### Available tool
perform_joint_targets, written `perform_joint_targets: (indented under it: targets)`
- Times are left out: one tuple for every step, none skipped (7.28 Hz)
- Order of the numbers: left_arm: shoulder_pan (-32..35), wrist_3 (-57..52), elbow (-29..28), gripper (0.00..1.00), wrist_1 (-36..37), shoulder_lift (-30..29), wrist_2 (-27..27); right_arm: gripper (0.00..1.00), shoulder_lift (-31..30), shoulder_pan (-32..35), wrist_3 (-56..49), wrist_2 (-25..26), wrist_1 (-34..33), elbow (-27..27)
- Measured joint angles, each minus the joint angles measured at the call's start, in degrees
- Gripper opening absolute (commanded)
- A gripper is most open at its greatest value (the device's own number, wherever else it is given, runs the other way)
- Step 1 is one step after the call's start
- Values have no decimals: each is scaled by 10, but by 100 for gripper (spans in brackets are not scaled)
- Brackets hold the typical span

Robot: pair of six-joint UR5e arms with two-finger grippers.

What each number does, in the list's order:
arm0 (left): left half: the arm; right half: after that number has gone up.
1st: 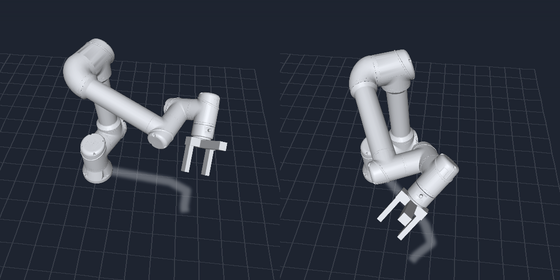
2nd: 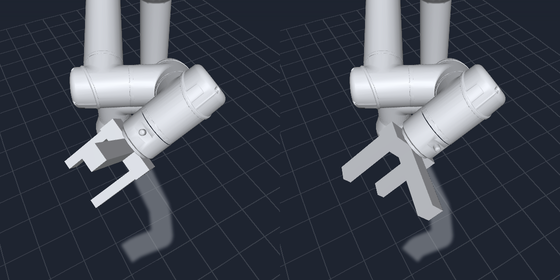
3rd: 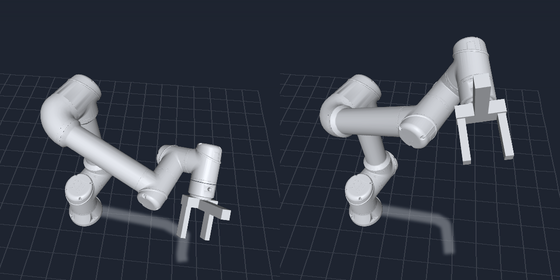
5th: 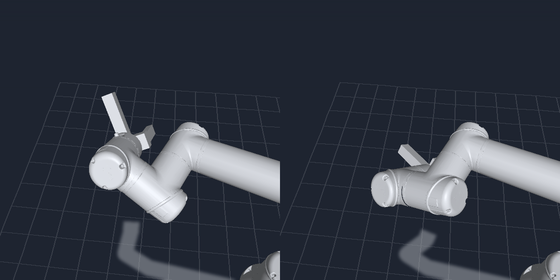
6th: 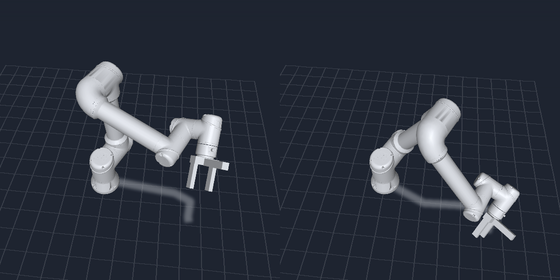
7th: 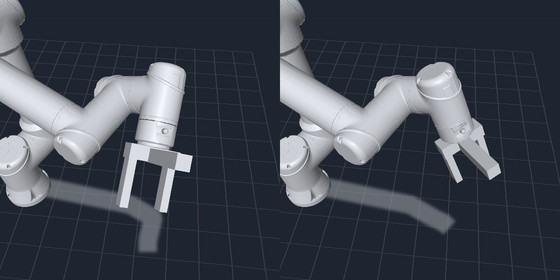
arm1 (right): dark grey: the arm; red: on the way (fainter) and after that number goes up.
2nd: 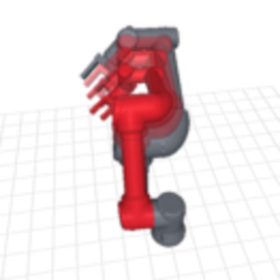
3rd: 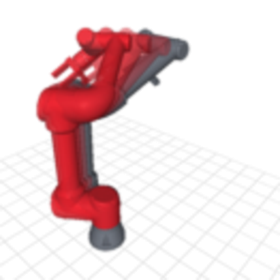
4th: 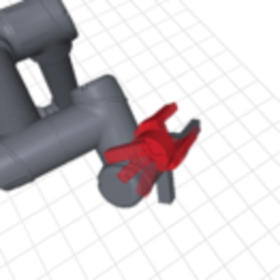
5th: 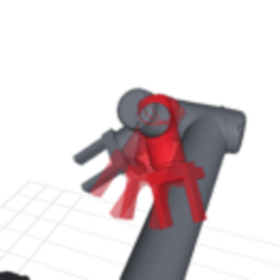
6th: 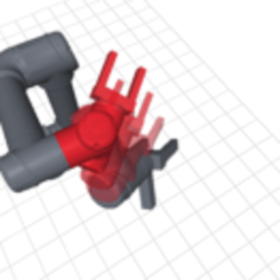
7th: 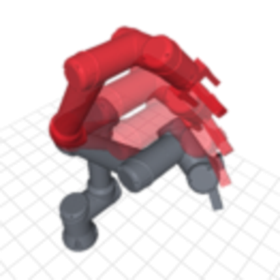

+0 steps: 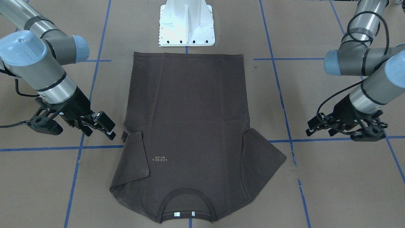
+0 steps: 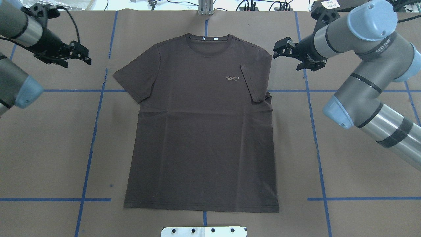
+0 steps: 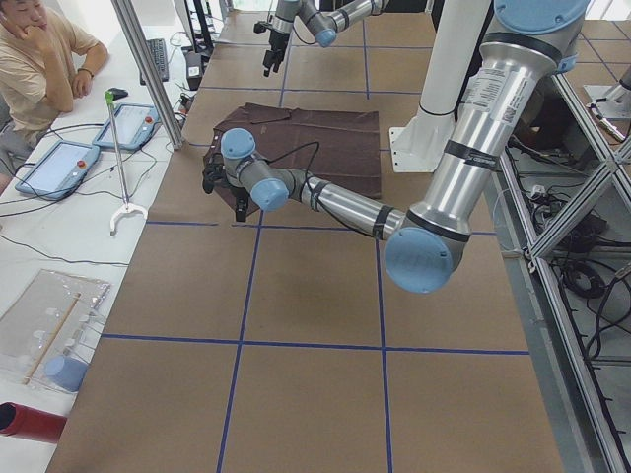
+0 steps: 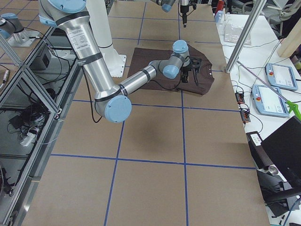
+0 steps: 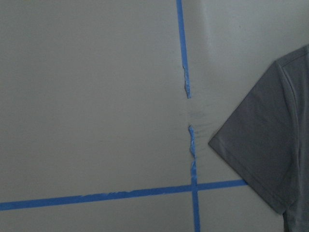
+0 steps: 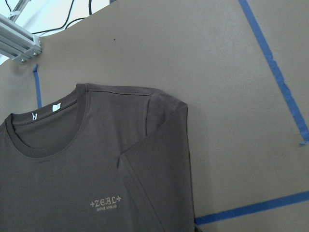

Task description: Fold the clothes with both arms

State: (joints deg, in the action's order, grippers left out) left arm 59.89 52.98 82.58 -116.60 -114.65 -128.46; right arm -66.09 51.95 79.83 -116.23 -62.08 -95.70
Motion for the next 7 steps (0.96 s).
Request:
perform_joint_targets:
  targets:
    - [-23,22,-34,89,-8,-27,40,100,-20,3,-7,-4,0,-16]
    - [-39,41,-63,84,-20,-48,69,100,-32,4,-9,-5,0,-23]
    - [-58,66,-95,79,-27,-74,91,100,-38,4,-10,-5,0,-25]
    - [-75,87,-121,77,-31,-99,115,100,-40,5,-10,-5,0,-27]
    - [-85,98,-135,75,-33,-111,132,100,-43,4,-10,-4,0,-30]
    - [-91,101,-143,73,-33,-116,141,100,-47,4,-10,-4,0,-33]
    - [-95,101,-149,72,-34,-117,150,100,-49,4,-10,-4,0,-37]
